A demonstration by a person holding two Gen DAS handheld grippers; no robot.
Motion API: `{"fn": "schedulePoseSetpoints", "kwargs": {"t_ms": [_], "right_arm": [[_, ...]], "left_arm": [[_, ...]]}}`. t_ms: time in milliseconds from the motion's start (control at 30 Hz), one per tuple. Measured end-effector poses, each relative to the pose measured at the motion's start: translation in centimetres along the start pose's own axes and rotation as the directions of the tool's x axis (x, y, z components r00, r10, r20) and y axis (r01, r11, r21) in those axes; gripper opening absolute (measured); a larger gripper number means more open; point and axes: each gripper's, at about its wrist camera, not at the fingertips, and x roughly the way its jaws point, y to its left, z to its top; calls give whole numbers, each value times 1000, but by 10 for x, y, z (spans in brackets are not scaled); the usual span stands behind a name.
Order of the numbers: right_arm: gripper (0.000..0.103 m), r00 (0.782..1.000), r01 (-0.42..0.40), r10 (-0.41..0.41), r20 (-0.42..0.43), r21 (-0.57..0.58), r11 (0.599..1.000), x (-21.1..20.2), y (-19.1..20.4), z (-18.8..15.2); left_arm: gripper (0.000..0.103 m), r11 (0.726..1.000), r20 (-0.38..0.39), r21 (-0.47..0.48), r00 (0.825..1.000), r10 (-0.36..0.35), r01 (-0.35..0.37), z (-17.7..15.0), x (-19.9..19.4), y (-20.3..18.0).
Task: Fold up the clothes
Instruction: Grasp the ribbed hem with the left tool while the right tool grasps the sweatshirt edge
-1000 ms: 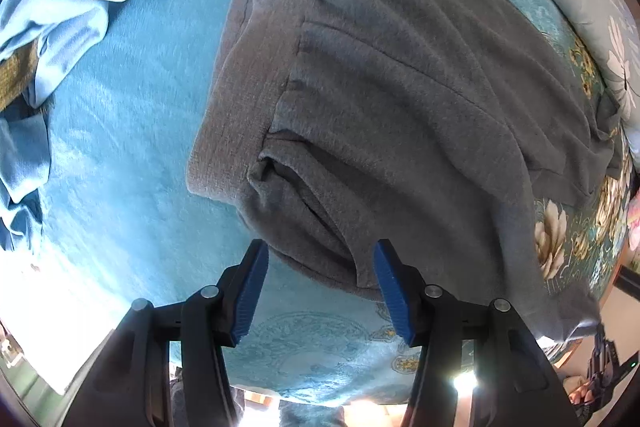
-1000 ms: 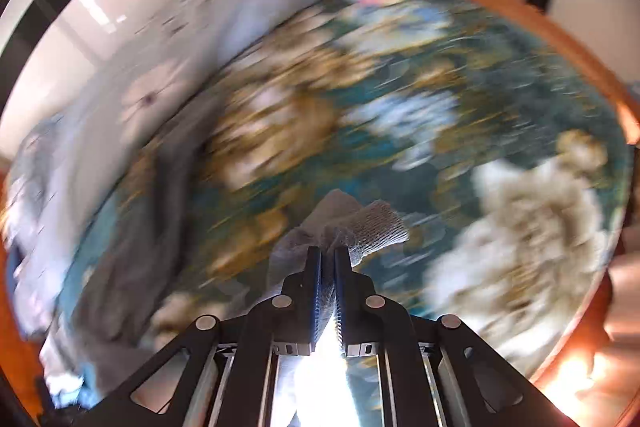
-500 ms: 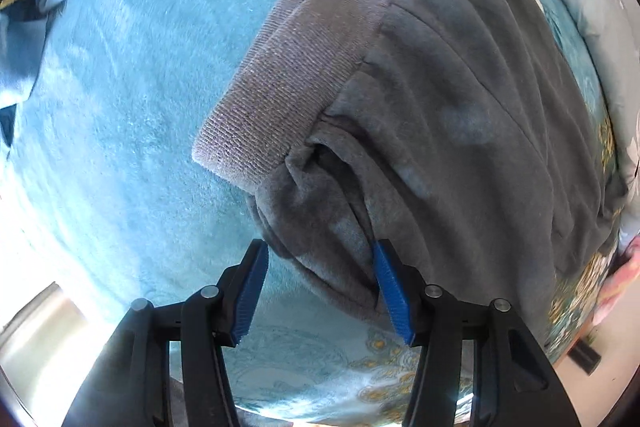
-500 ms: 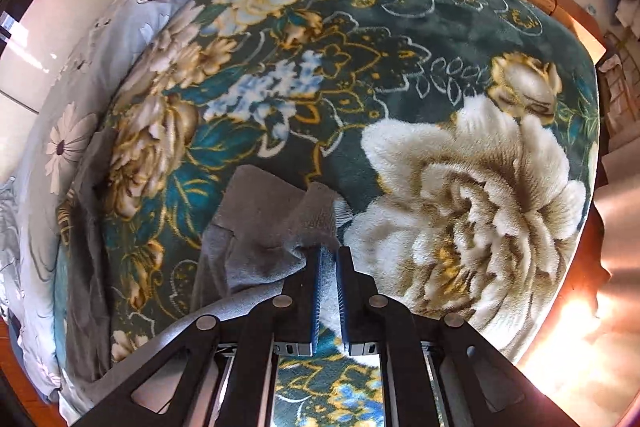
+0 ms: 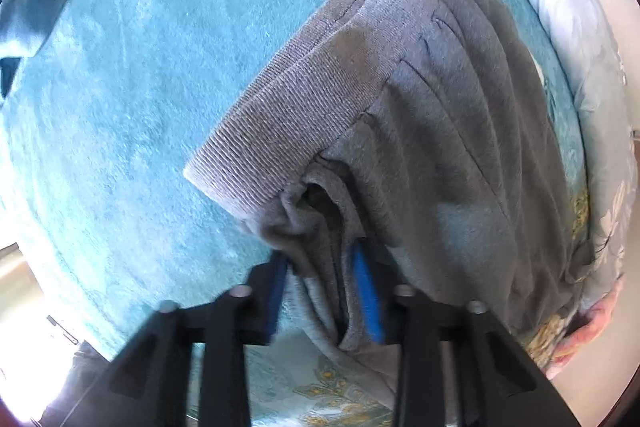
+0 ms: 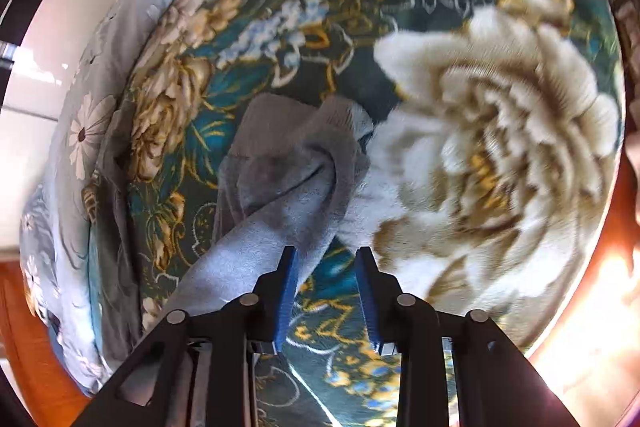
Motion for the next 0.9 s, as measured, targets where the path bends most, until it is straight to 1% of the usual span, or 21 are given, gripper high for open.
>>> {"fn": "schedulePoseSetpoints", "kwargs": {"t_ms": [33, 167, 200, 233, 267, 367, 433, 500, 567, 600, 633, 667, 700, 733, 767, 800, 833, 867, 900], "right_arm": [[32, 1000, -7, 8, -5, 16, 1000, 3, -2, 1], [31, 998, -55, 57, -19, 65, 996, 10, -6, 6], [25, 997, -70, 71, -22, 72, 995, 10, -5, 6], [9, 996, -82, 84, -24, 72, 994, 8, -3, 7], [5, 995, -92, 94, -26, 69, 993, 6, 0, 9], [4, 993, -116, 116, -14, 21, 993, -7, 16, 15], [4, 991, -135, 135, 1, -21, 991, -20, 33, 23], [4, 984, -173, 175, 22, -72, 982, -36, 54, 34], [4, 975, -206, 215, 49, -137, 969, -56, 81, 46], [4, 972, -215, 226, 57, -157, 964, -62, 88, 49], [4, 972, -214, 226, 59, -162, 963, -62, 89, 48], [4, 972, -214, 227, 61, -168, 962, -63, 90, 46], [4, 972, -214, 227, 62, -174, 961, -64, 91, 45], [4, 972, -213, 228, 64, -180, 960, -65, 92, 43], [4, 971, -213, 228, 66, -185, 959, -66, 93, 42], [4, 971, -212, 228, 67, -191, 958, -67, 94, 40], [4, 971, -212, 229, 69, -197, 957, -68, 95, 39], [4, 971, -211, 229, 71, -202, 956, -68, 96, 37], [4, 971, -211, 230, 72, -208, 955, -69, 97, 36]], "left_arm": [[20, 996, 39, -91, 999, -5, 9, 1, 0, -2], [14, 993, 65, -116, 998, -18, 26, -4, -5, 0], [13, 991, 75, -125, 997, -27, 37, -5, -9, 1], [11, 990, 84, -134, 996, -36, 47, -6, -13, 1], [11, 989, 95, -139, 994, -46, 59, -6, -17, 1], [10, 987, 134, -130, 988, -82, 99, -6, -35, -4], [10, 984, 171, -110, 978, -117, 137, -4, -53, -14], [10, 979, 219, -73, 961, -169, 189, -1, -77, -28], [10, 971, 267, -33, 938, -220, 237, -1, -101, -47], [10, 964, 292, -15, 923, -250, 266, 6, -114, -64], [10, 957, 313, 3, 909, -276, 290, 26, -129, -79], [10, 951, 333, 27, 894, -299, 308, 36, -144, -87], [10, 945, 351, 54, 879, -322, 324, 36, -157, -88], [10, 939, 366, 77, 866, -340, 336, 29, -166, -84], [10, 935, 374, 95, 858, -352, 342, 17, -173, -73], [10, 933, 376, 115, 854, -358, 340, 12, -182, -66], [10, 936, 374, 131, 858, -352, 327, 7, -184, -64], [10, 942, 367, 145, 867, -336, 303, 0, -186, -66], [10, 949, 358, 151, 880, -312, 276, -5, -181, -66]]}}
